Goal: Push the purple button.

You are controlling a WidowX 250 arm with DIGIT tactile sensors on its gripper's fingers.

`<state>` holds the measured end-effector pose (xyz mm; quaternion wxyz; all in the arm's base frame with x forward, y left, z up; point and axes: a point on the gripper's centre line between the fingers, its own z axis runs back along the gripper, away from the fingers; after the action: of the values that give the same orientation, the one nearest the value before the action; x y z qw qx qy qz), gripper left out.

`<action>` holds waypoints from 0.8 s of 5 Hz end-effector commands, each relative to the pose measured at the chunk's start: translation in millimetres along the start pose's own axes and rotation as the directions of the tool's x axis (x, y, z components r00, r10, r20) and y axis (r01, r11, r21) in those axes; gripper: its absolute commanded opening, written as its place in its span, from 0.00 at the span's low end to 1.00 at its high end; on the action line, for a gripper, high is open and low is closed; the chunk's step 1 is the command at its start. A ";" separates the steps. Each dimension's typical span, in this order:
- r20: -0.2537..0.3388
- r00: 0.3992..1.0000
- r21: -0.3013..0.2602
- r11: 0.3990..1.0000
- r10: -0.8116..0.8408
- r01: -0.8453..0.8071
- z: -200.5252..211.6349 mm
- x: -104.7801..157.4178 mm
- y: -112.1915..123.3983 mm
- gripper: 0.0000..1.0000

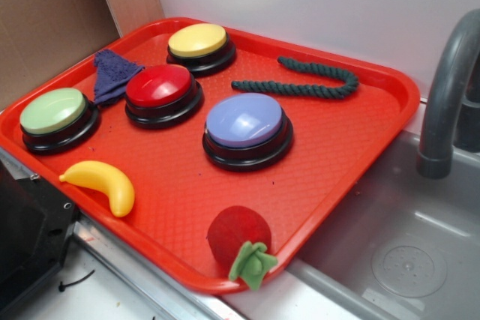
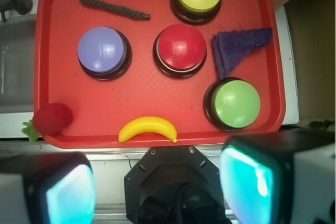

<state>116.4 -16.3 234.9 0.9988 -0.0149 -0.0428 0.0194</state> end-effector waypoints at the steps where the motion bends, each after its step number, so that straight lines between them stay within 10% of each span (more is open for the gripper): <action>1: 0.000 1.000 0.000 1.000 0.000 0.000 0.0 0.0 0.0 1.00; 2: 0.004 0.970 -0.041 0.969 -0.245 0.245 -45.6 45.1 -33.4 1.00; 4: 0.089 0.947 -0.009 0.950 -0.309 0.311 -70.0 56.0 -39.2 1.00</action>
<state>176.6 -50.5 164.3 0.9880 -0.0166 -0.0782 -0.1322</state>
